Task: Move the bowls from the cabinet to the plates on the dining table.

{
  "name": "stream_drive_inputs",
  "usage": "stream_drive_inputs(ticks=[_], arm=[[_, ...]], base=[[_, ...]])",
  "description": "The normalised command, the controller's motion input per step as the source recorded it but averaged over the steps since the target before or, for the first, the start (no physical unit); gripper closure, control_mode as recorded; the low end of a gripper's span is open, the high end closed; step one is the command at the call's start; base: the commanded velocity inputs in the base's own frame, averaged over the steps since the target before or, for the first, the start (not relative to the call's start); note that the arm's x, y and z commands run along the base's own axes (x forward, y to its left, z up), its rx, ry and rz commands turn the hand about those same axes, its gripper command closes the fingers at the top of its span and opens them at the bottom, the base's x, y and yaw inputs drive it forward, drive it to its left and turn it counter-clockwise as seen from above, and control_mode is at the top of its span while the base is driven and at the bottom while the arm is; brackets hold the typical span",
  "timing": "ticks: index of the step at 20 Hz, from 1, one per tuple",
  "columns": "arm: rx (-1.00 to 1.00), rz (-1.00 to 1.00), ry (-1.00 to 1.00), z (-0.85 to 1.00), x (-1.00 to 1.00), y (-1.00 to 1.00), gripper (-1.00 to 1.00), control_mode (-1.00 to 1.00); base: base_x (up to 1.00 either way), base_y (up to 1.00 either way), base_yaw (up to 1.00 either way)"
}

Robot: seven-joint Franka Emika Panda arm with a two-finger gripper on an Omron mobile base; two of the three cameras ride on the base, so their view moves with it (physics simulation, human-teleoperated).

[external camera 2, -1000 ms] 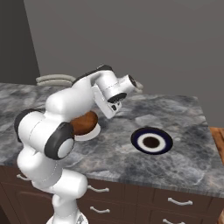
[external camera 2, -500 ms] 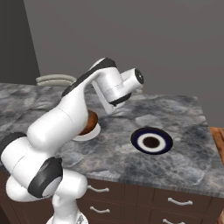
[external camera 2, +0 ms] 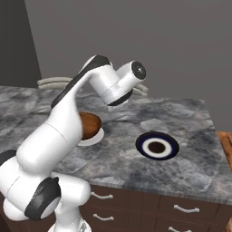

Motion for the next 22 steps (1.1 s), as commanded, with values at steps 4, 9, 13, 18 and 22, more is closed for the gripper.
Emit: stream_drive_inputs(ticks=[4, 9, 13, 18, 22], arm=[[0.05, -0.17, 0.05, 0.39, -0.55, -0.17, -1.00, -1.00], [-0.07, -0.12, -0.11, 0.38, -0.87, 0.06, -1.00, -1.00], [-0.14, -0.14, -0.09, 0.24, -0.78, 0.03, -1.00, -1.00], [-0.14, -0.16, -0.02, 0.27, -0.59, 0.13, -1.00, -1.00], [-0.23, -0.16, 0.03, 0.13, -0.26, 0.38, -1.00, -1.00]], base=[[0.00, 0.00, 0.00], [0.00, 0.00, 0.00], [0.00, 0.00, 0.00], [0.00, 0.00, 0.00], [0.00, 0.00, 0.00]])
